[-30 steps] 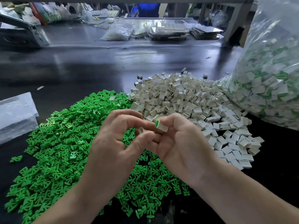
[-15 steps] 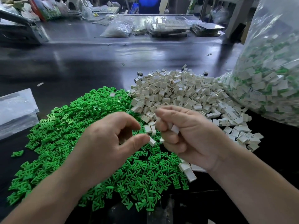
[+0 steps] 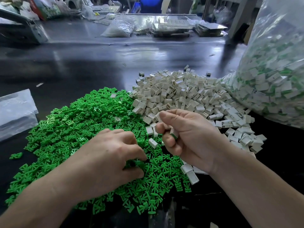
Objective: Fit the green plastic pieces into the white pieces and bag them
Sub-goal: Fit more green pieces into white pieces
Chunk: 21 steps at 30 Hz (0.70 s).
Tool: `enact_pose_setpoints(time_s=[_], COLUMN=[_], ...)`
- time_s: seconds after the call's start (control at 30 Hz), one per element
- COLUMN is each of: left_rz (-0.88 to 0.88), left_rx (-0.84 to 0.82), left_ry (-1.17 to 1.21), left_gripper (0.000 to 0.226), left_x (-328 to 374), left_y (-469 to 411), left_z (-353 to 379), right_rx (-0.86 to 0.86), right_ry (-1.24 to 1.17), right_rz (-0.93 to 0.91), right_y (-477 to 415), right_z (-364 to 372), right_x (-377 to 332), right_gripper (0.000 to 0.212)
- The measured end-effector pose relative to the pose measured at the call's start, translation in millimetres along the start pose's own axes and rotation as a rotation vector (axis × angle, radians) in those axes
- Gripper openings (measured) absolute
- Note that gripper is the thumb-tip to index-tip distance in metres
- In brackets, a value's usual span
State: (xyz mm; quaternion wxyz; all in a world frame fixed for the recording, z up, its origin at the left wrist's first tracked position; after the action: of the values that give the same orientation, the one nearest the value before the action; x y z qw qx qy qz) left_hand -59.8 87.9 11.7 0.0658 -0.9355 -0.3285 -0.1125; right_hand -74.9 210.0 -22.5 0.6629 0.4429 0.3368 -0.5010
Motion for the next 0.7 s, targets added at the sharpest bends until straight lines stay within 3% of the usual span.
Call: enact_pose_setpoints(time_s=[0.13, 0.27, 0.47, 0.6, 0.7], left_rz=[0.085, 0.035, -0.347, -0.329, -0.333], left_rx=[0.031, 0.137, 0.508, 0.520, 0.536], left_ry=[-0.050, 0.058, 0.666, 0.935, 1.048], left_gripper=[0.016, 0.006, 0.012, 0.033, 0.026], left_x=[12.6, 9.5, -39.0, -39.9, -42.1], left_y=[-1.7, -3.0, 9.6, 6.6, 5.8], left_z=[0.1, -7.5, -22.7, -19.5, -15.6], right_rx=[0.007, 0.005, -0.043, -0.119, -0.158], right_ry=[0.001, -0.042, 0.027, 0.111, 0.094], right_rz=[-0.012, -0.008, -0.006, -0.018, -0.011], right_y=[-2.7, -4.2, 0.1, 4.1, 5.6], right_z=[-0.9, 0.1, 4.0, 12.8, 19.1], right_x=[-0.3, 1.0, 1.2, 0.0, 2.4], right_gripper=[0.011, 0.012, 0.022, 0.012, 0.021])
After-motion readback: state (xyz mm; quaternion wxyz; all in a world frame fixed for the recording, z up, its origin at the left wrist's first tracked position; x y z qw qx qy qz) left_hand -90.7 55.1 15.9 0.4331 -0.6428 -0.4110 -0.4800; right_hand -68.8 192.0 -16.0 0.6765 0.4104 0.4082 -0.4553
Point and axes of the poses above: each hand's wrist, its own y-axis away from the middle knuckle, its own z-axis out of the palm, x = y × z, the point moved 10 cm from there along -y, towards the middle knuckle, and after that the axes turned 3 degrees about y, right-handed, at the moved point
